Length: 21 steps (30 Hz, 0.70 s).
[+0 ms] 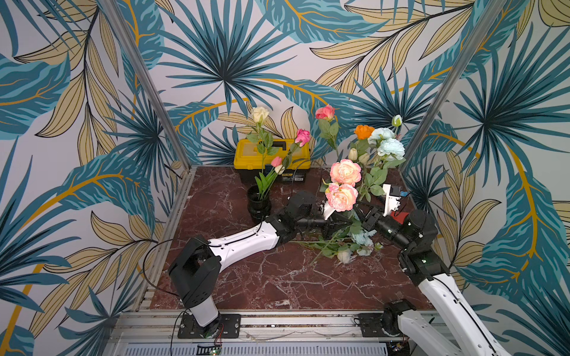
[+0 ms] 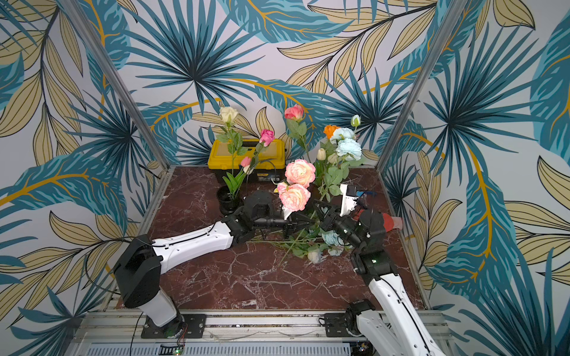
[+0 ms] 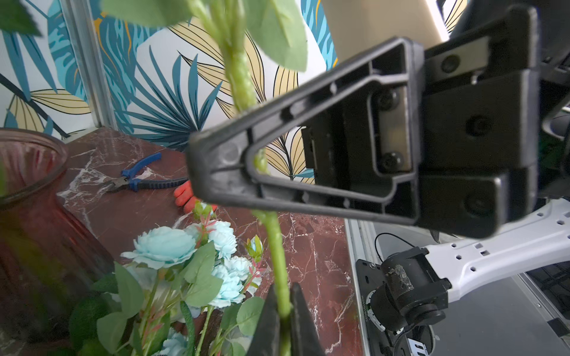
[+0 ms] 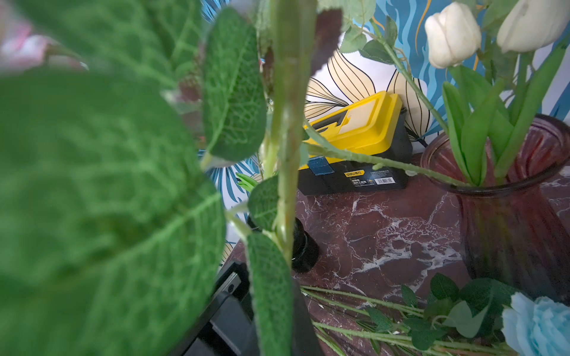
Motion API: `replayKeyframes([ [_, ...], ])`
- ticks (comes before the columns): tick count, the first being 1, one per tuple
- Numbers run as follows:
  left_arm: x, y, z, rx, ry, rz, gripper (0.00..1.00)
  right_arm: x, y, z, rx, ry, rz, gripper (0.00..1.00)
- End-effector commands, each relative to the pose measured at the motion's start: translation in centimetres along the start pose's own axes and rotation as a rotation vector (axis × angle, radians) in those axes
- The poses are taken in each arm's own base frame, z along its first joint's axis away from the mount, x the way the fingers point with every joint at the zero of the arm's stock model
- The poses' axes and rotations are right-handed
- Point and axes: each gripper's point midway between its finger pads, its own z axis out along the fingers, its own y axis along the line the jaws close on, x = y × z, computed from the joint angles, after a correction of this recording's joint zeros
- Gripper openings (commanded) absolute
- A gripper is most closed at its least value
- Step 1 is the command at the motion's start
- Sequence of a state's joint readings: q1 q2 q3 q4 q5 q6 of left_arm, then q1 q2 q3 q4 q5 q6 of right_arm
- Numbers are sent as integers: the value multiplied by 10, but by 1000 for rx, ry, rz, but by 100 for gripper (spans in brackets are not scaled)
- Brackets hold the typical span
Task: Pick out blue flowers from the vase
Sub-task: Place the flower at the center of the board.
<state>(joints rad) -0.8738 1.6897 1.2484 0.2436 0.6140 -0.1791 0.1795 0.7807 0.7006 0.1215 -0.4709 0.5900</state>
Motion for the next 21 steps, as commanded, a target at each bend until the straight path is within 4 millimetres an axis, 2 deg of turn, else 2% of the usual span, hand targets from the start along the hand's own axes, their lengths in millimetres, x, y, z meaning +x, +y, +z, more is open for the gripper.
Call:
replayKeyframes([
  [1,-15,-13,3,43,-35,47,0,1,-2,2,4,-7,-17,0],
  [5,-13,-11,1,29,-34,47,0,2,-3,2,9,-8,-17,0],
  [6,-12,-11,0,25,-33,47,0,2,-4,2,12,-9,-19,3],
  [7,-12,-11,0,20,-33,51,0,2,-5,2,19,-9,-20,9],
  [10,-6,-7,-4,-10,-29,72,0,-2,-7,-1,46,-27,-38,34],
  [12,0,-5,-8,-31,-20,95,0,-6,-9,-6,74,-46,-58,42],
  [17,22,6,-22,-122,20,129,0,-15,-8,-14,115,-70,-93,48],
  [21,47,21,-33,-219,136,164,0,-21,-11,-23,161,-102,-110,48],
])
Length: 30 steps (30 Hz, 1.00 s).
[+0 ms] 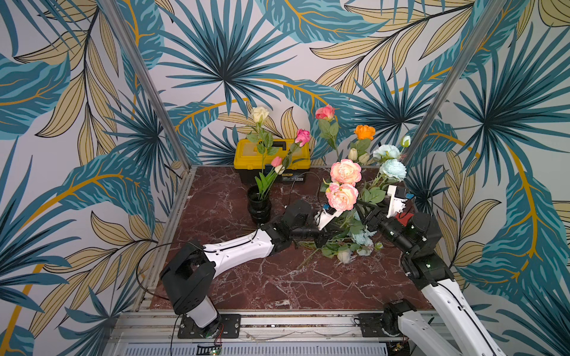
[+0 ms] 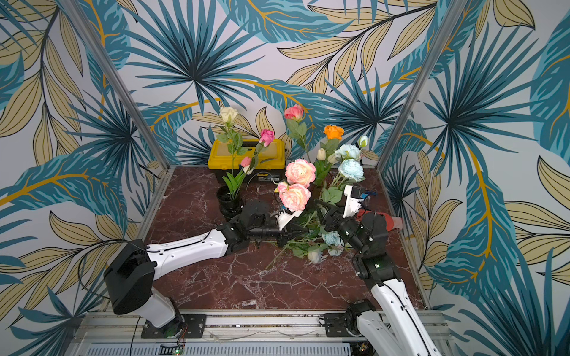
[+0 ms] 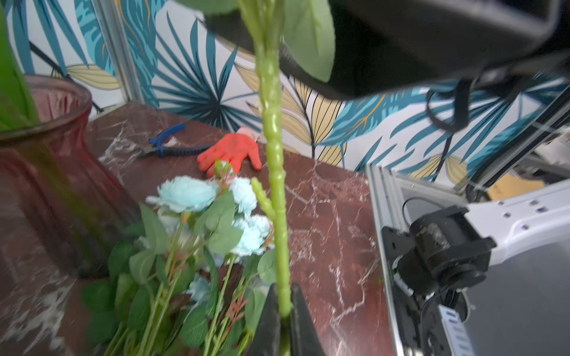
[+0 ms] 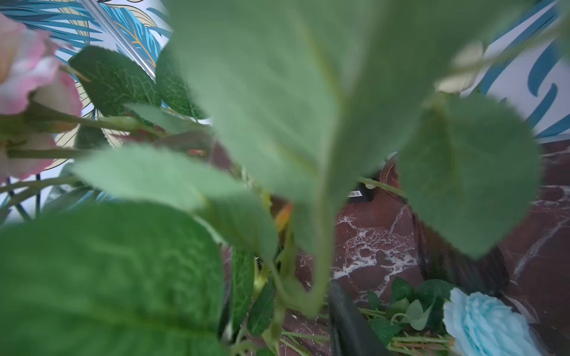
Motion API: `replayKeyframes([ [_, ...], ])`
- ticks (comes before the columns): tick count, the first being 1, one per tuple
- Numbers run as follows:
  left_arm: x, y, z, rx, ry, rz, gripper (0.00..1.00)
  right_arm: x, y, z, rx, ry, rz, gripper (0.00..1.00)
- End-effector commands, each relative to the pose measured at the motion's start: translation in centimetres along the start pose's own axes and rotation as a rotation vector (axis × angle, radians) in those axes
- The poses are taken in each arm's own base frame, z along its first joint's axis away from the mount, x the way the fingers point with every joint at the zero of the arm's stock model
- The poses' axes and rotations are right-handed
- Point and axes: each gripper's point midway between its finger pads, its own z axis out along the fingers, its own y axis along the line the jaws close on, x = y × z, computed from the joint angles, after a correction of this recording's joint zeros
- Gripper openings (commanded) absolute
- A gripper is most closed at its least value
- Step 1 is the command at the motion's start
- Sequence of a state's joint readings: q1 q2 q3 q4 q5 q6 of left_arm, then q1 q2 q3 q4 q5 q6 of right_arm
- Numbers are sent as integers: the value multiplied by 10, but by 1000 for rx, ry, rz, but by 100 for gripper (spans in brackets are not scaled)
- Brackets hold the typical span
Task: Pick out blue flowers from the vase
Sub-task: Place the flower at the center of the board.
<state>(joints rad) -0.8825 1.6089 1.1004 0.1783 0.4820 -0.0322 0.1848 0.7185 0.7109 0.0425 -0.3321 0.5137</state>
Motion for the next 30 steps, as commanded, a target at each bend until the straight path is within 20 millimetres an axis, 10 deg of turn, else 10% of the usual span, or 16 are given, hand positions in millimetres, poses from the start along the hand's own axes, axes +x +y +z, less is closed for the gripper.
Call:
replayKeyframes([
  [1,7,14,-15,-115,55,89,0,-11,-3,-10,56,-43,-40,48],
  [14,43,70,-38,-321,270,134,0,-25,-10,-38,190,-53,-137,48],
  [30,102,51,-58,-351,560,435,0,-36,-34,-42,323,-68,-158,47],
])
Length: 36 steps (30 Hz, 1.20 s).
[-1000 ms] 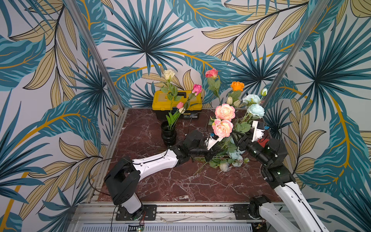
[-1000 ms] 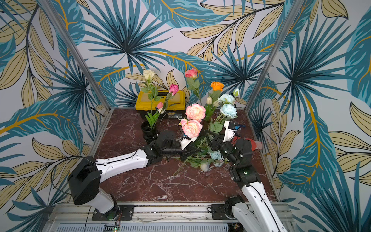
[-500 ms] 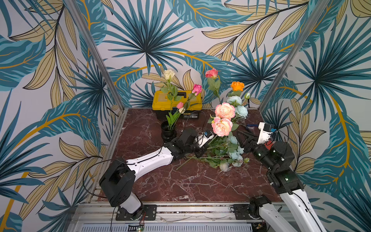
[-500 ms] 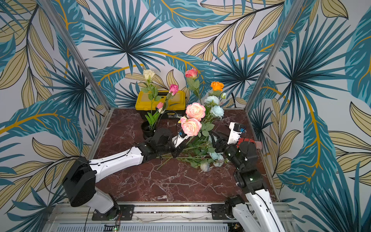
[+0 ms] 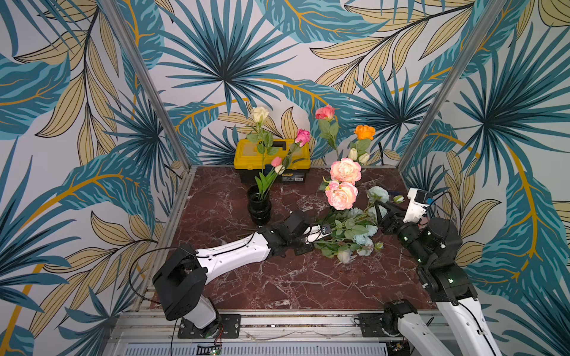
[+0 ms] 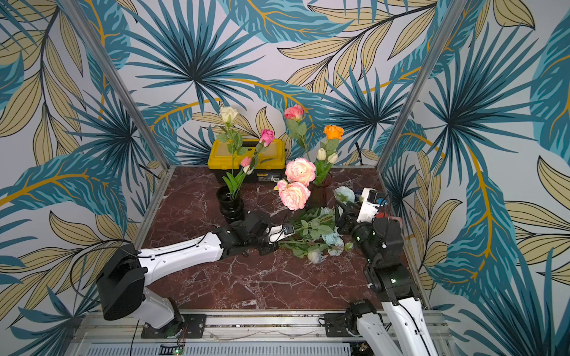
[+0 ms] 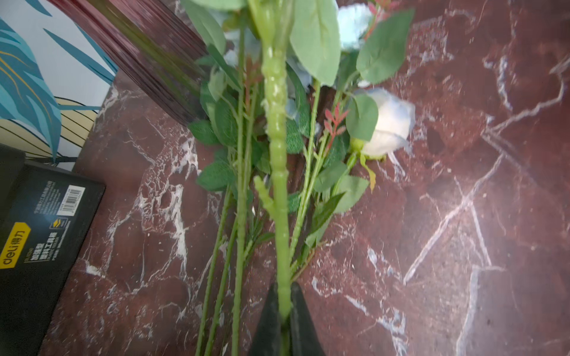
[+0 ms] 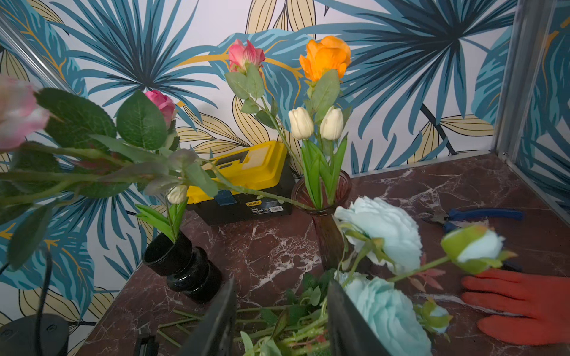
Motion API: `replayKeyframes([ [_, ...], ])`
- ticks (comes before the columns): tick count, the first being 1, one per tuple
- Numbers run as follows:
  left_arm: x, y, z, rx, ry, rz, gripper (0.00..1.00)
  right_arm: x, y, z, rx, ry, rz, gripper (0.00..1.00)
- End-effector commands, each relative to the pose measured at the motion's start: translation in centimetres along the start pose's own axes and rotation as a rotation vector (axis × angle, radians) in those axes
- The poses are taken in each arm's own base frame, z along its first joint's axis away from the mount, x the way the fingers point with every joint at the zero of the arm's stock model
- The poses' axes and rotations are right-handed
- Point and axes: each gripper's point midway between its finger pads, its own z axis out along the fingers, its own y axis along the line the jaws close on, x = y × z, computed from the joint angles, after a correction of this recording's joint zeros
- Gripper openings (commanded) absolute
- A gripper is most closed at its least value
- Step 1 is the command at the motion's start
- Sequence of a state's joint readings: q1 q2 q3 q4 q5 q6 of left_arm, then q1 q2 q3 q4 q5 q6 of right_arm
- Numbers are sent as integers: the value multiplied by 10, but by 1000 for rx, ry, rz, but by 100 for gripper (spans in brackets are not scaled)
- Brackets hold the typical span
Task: Pick out blue flowers from the vase
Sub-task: Place the flower at the center of the board.
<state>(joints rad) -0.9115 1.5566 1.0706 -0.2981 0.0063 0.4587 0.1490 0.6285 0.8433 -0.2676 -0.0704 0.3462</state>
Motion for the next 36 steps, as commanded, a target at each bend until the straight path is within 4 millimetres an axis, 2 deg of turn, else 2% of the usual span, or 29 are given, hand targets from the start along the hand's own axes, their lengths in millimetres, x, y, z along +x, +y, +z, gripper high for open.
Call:
replayKeyframes([
  [1,3,-5,-10,-1,18,61,0,-3,-5,4,24,-10,-7,47],
  [7,4,-32,-9,22,30,141,0,4,-14,10,41,-3,11,47],
  [11,15,-44,1,51,65,158,0,10,-19,13,49,15,26,47],
  [12,21,-41,4,30,91,160,0,3,-17,13,39,-17,23,47],
  [19,56,-52,33,49,222,176,0,7,-24,16,42,-13,44,47],
  [24,76,-54,44,45,293,200,0,9,-28,16,46,-12,56,47],
  [31,87,-42,53,14,340,176,0,15,-32,20,34,-4,82,47],
  [33,89,-36,54,3,346,152,12,16,-32,21,30,-1,81,47],
  [36,90,-28,54,-8,346,122,37,17,-32,22,31,11,75,47],
])
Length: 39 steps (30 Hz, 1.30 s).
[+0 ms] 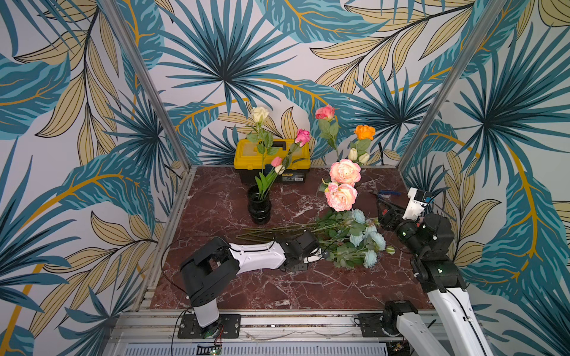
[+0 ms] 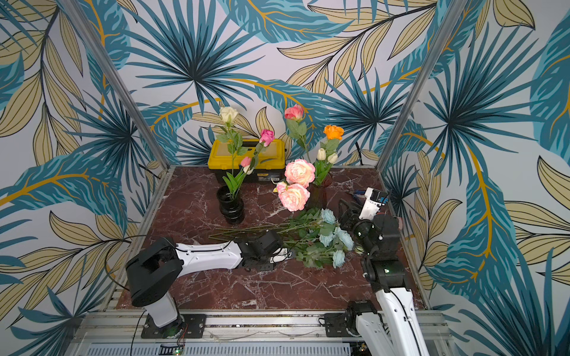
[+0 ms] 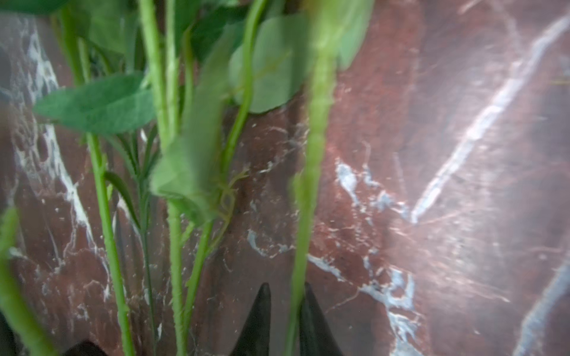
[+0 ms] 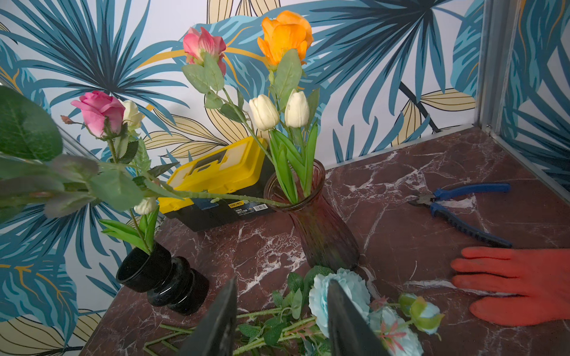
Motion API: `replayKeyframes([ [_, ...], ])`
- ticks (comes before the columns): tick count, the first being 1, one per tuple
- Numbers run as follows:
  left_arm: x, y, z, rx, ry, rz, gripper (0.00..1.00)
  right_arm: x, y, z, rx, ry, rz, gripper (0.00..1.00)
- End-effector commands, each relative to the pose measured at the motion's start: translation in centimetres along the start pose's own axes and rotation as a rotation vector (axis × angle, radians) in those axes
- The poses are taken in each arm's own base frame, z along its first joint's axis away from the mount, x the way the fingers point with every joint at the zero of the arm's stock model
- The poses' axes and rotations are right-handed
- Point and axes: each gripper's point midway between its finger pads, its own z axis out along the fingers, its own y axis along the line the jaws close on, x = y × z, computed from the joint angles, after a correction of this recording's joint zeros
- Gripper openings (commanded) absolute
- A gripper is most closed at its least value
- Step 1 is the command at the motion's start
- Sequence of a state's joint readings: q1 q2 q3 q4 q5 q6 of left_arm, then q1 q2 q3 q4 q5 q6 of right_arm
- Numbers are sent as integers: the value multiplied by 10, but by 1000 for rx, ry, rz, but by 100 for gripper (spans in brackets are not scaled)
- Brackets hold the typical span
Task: Pick out blue flowers from the vase
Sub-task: Place the flower at the center of the board, then reset both arms
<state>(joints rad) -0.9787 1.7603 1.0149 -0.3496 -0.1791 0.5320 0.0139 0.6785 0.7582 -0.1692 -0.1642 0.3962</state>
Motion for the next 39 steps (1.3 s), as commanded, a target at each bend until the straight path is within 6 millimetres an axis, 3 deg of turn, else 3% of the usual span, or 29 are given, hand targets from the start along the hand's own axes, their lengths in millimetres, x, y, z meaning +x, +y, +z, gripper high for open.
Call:
replayKeyframes([
  [1,1,15,0,-24,9,-45,43,1,2,1,-21,-3,-2,48],
  [5,-2,23,-4,-29,-10,-85,52,2,1,2,-18,14,-14,48],
  [12,-12,27,-16,-22,-60,-136,54,3,0,-1,-11,25,-19,49],
  [17,-23,30,-34,-11,-124,-164,55,1,1,-2,-11,27,-35,49],
  [21,-34,39,-62,-12,-209,-220,57,4,-1,-4,12,74,-65,52],
  [22,-39,38,-71,14,-249,-239,58,4,-2,-4,16,78,-71,53],
  [25,-44,52,-97,-4,-341,-318,60,6,-10,-5,58,82,-82,73],
  [28,-43,77,-133,-49,-494,-451,64,18,-26,-4,126,103,-95,84],
  [30,-30,99,-155,-97,-592,-561,76,24,-42,-3,193,107,-107,87],
  [33,7,128,-177,-185,-683,-737,88,32,-71,-3,331,101,-129,91],
  [35,42,148,-184,-279,-707,-869,92,36,-89,-3,421,106,-153,93],
  [36,66,159,-187,-346,-708,-950,100,38,-100,-2,476,110,-169,93],
  [39,130,179,-198,-560,-720,-1146,99,41,-129,0,614,79,-214,95],
])
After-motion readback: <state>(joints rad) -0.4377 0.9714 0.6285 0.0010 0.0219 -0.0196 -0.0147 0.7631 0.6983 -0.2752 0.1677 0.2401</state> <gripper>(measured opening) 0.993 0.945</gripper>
